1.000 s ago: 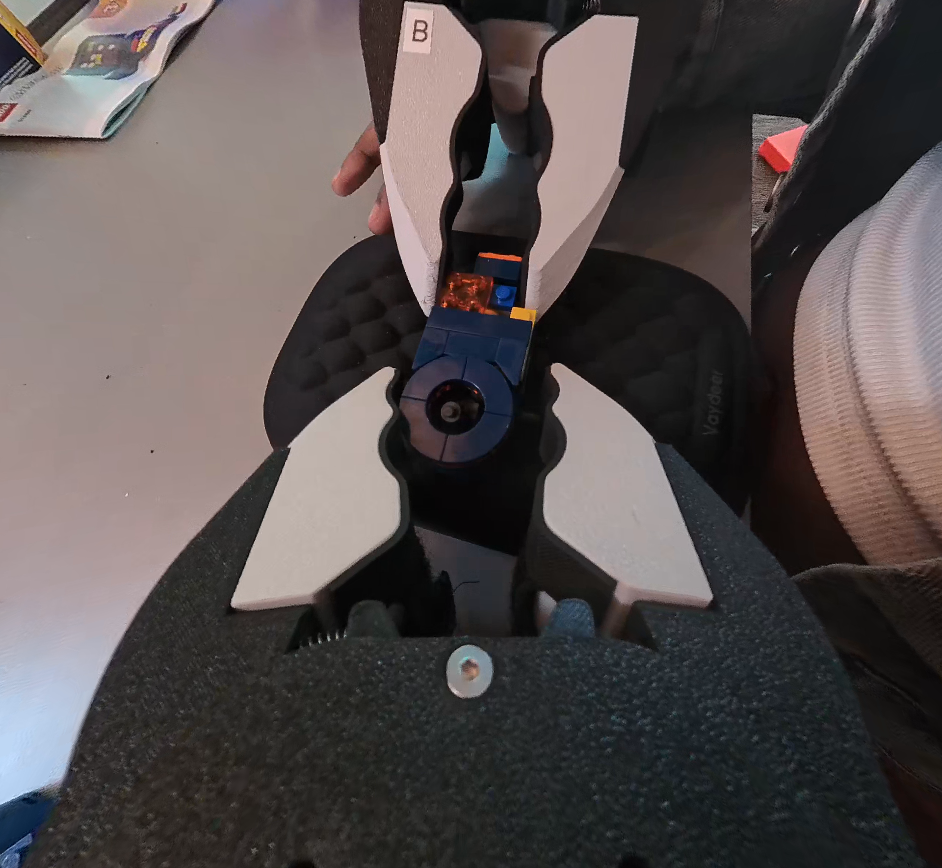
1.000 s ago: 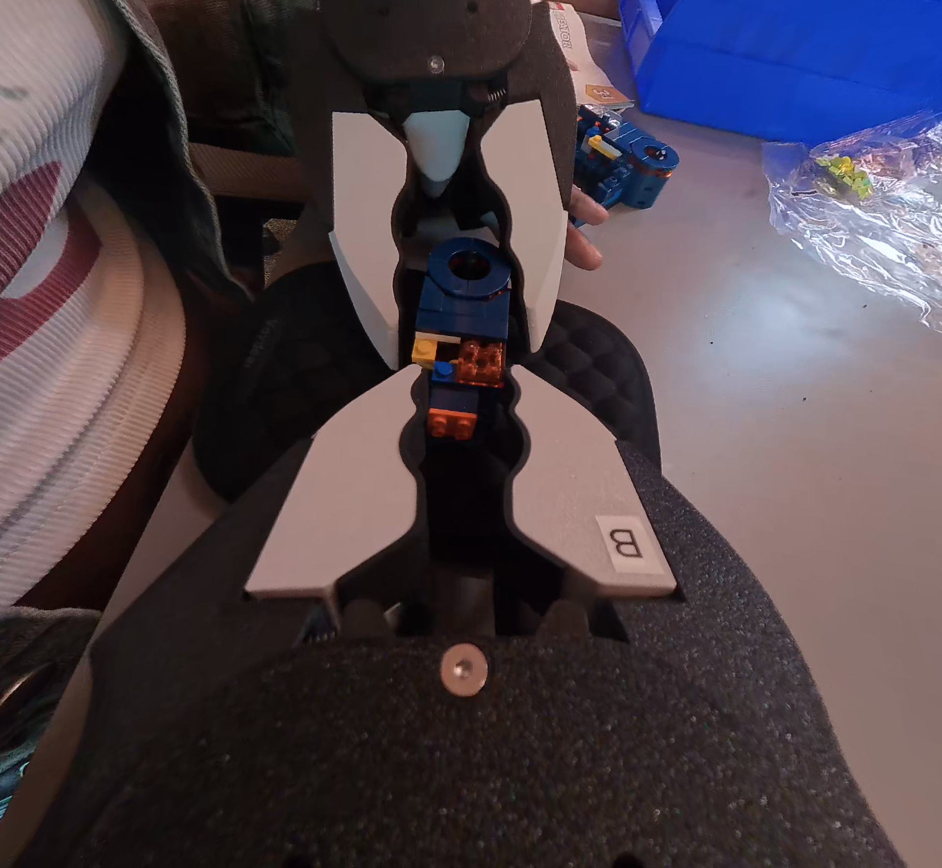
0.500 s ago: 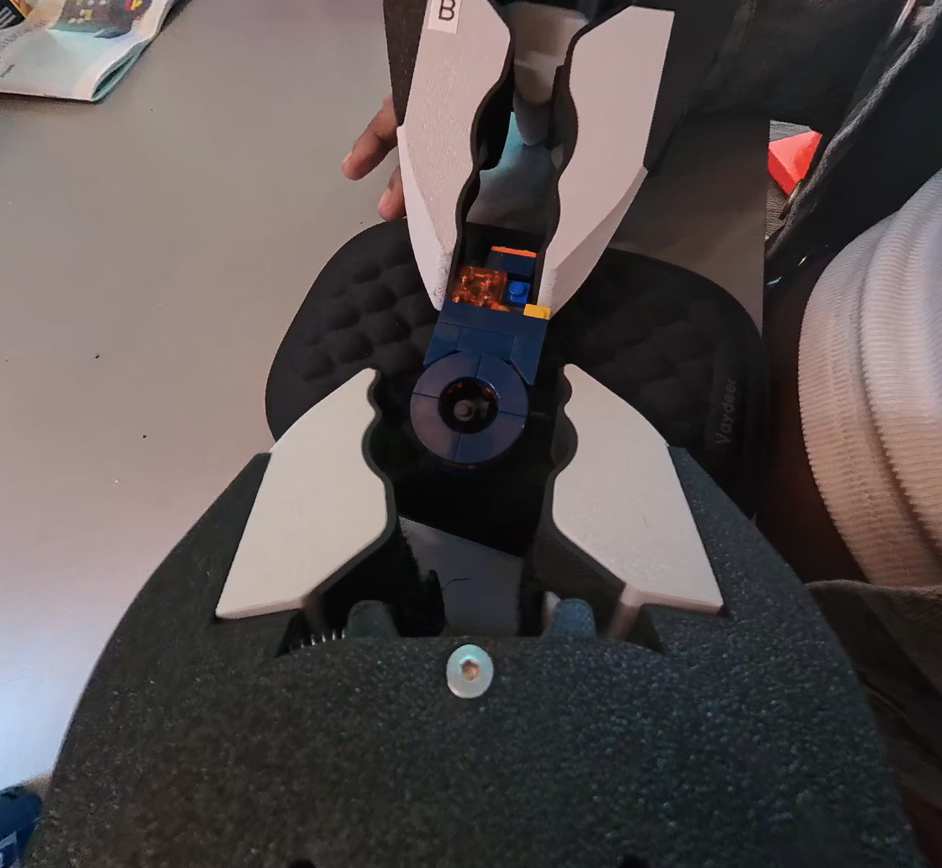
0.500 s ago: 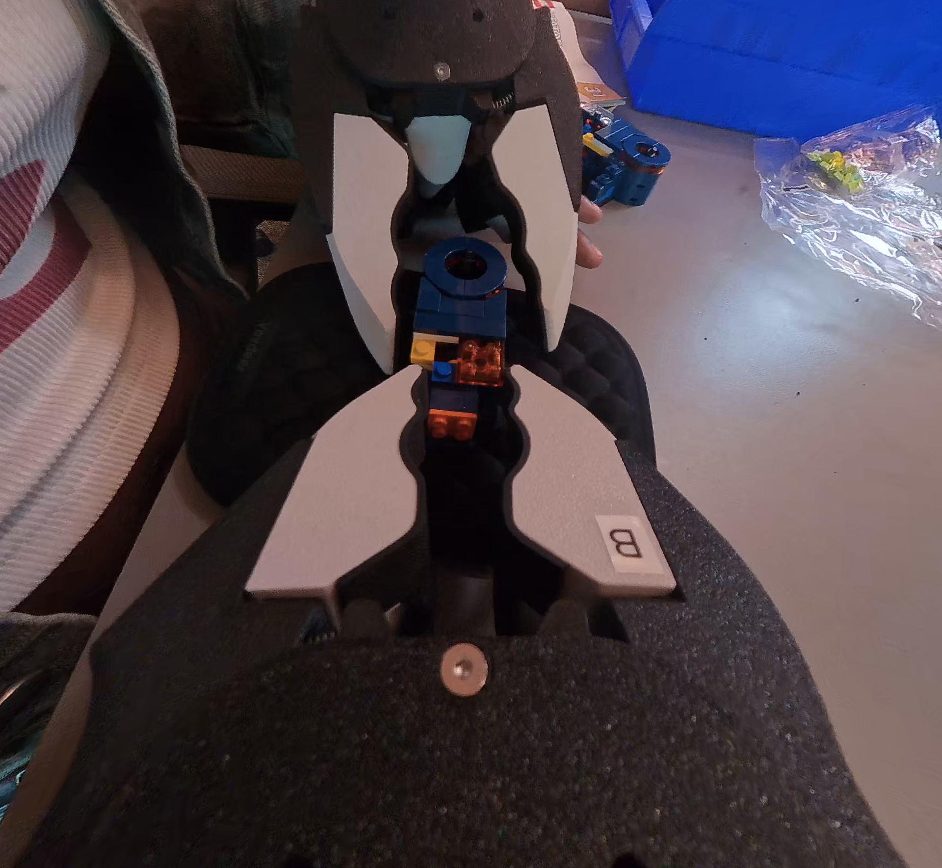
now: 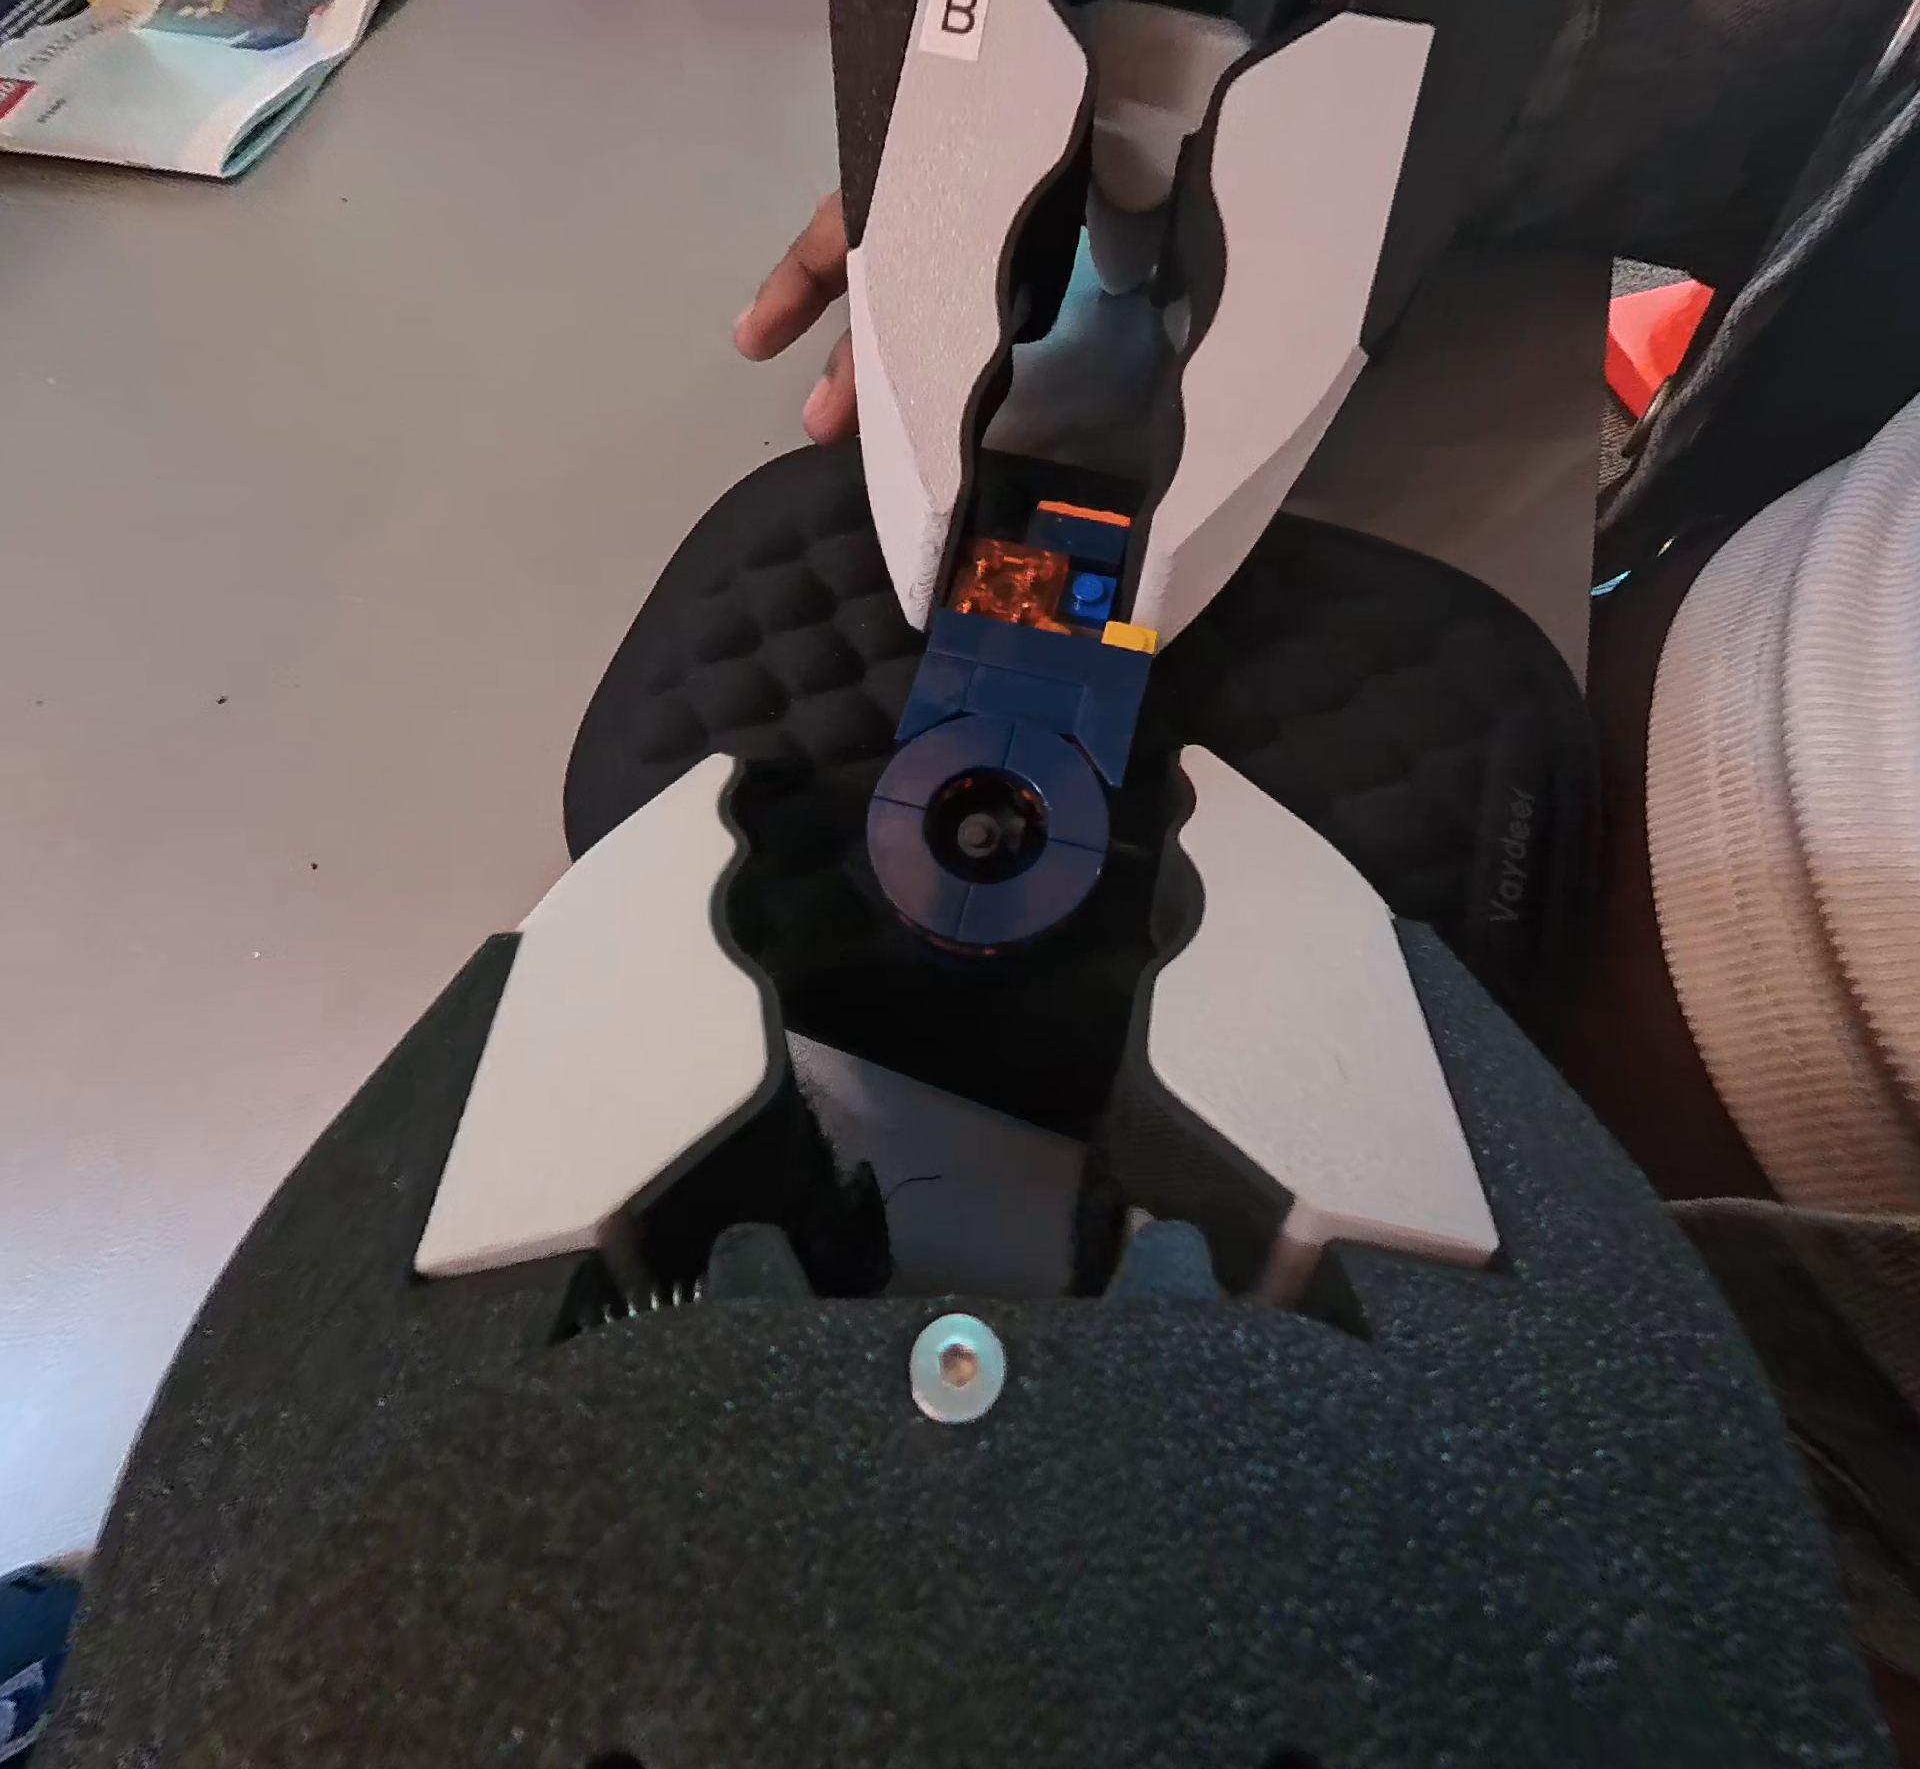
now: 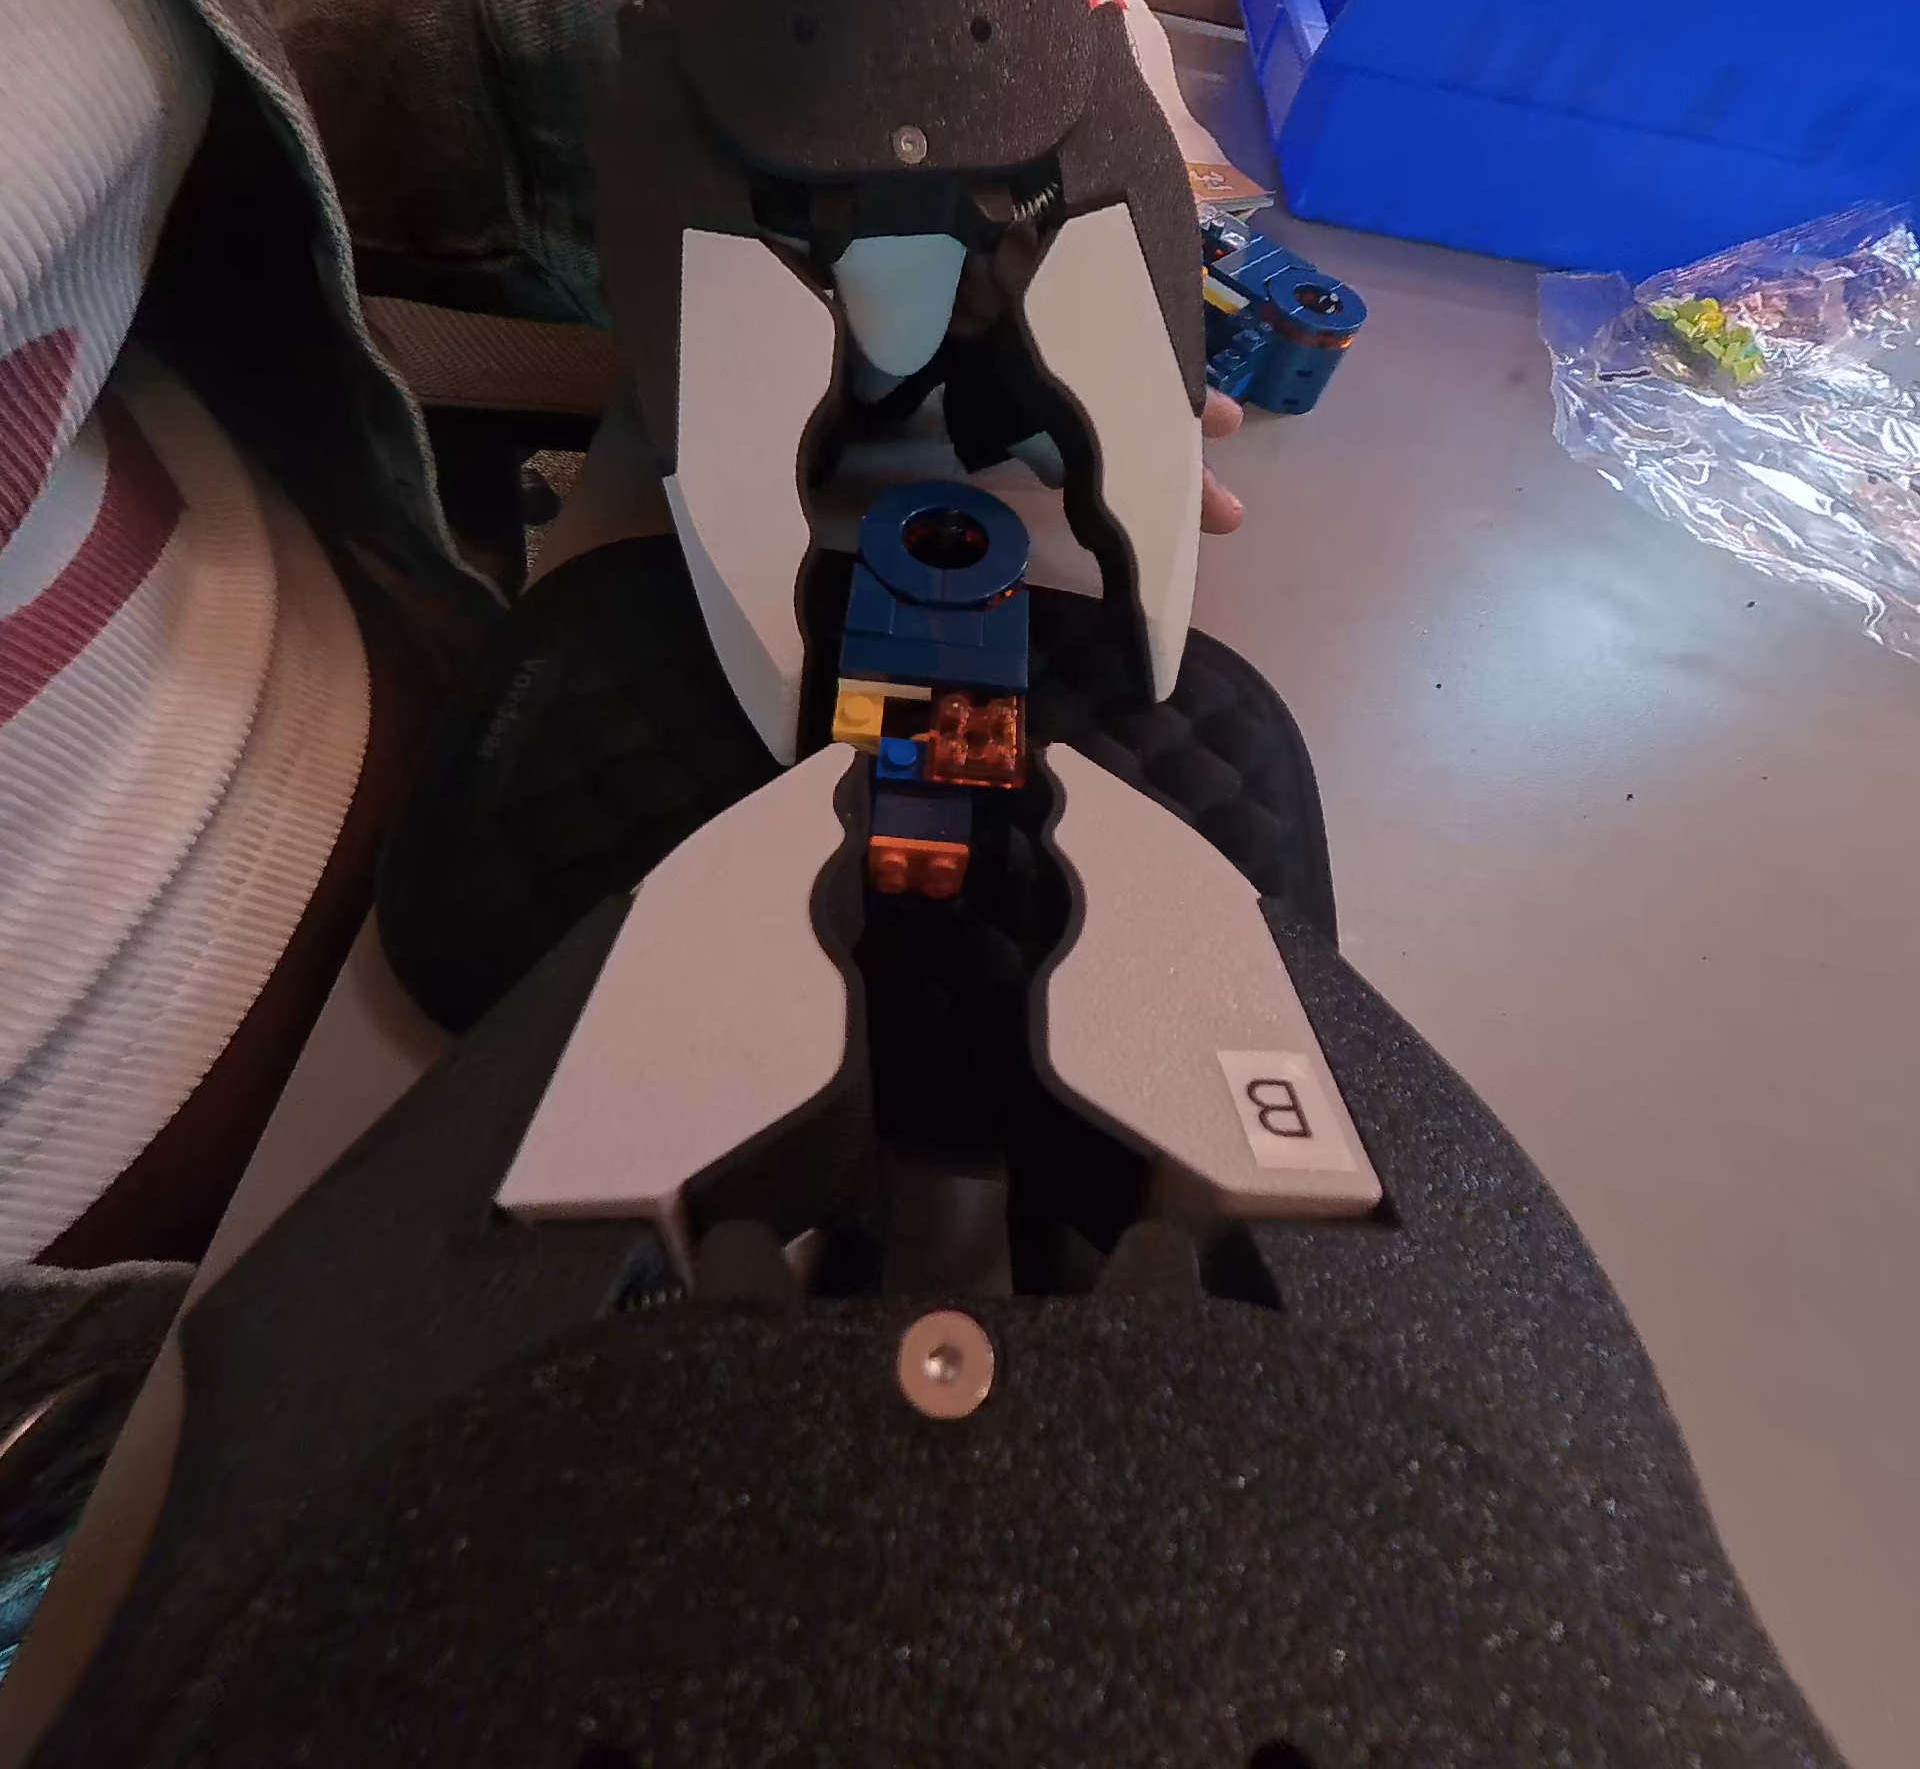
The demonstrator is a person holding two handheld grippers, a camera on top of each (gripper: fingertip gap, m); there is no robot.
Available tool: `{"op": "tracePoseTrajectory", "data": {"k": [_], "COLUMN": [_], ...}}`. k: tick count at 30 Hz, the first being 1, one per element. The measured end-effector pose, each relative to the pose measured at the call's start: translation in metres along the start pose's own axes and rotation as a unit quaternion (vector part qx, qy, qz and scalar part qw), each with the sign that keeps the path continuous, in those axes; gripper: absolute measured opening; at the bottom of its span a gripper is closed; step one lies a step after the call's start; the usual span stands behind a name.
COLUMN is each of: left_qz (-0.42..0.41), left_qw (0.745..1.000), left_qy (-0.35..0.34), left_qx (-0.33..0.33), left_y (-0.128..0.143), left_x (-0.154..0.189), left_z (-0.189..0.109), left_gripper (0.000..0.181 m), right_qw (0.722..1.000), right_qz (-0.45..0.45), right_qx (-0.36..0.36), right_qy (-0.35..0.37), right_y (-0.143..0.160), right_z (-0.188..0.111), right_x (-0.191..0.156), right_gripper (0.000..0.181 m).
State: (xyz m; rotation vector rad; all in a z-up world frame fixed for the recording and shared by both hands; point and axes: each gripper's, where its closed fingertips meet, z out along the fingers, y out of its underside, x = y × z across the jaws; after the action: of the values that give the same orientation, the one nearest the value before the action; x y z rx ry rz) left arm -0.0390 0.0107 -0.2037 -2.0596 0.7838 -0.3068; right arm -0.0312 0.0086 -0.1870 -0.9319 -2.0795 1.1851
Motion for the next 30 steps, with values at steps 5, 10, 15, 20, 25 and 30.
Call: {"op": "tracePoseTrajectory", "data": {"k": [5,10,15,20,25,30], "left_qz": [-0.005,-0.010,-0.019,-0.029,-0.049,-0.077], "left_qw": [1.000,1.000,1.000,0.999,0.989,0.965], "left_qy": [-0.004,-0.013,-0.018,-0.038,-0.072,-0.202], "left_qx": [-0.002,-0.001,0.000,0.001,0.122,0.152], "left_y": [0.000,0.000,0.000,0.000,-0.031,-0.039], "left_x": [-0.002,-0.004,-0.007,-0.012,-0.015,-0.046], "left_z": [0.000,0.000,0.000,-0.001,-0.026,-0.066], "left_gripper": [0.078,0.084,0.102,0.146,0.146,0.146], "right_qw": [1.000,1.000,1.000,0.999,0.984,0.950], "right_qz": [0.004,0.009,0.012,0.029,0.057,0.090], "right_qx": [-0.002,-0.010,-0.024,-0.006,0.118,0.170], "right_qy": [0.005,0.010,0.003,0.018,0.122,0.245], "right_y": [0.000,0.002,0.006,0.002,-0.022,-0.036], "right_z": [0.000,0.002,0.004,0.001,-0.029,-0.071], "right_x": [0.002,0.004,0.003,0.010,0.032,0.048], "right_gripper": [0.034,0.060,0.074,0.097,0.142,0.144]}}
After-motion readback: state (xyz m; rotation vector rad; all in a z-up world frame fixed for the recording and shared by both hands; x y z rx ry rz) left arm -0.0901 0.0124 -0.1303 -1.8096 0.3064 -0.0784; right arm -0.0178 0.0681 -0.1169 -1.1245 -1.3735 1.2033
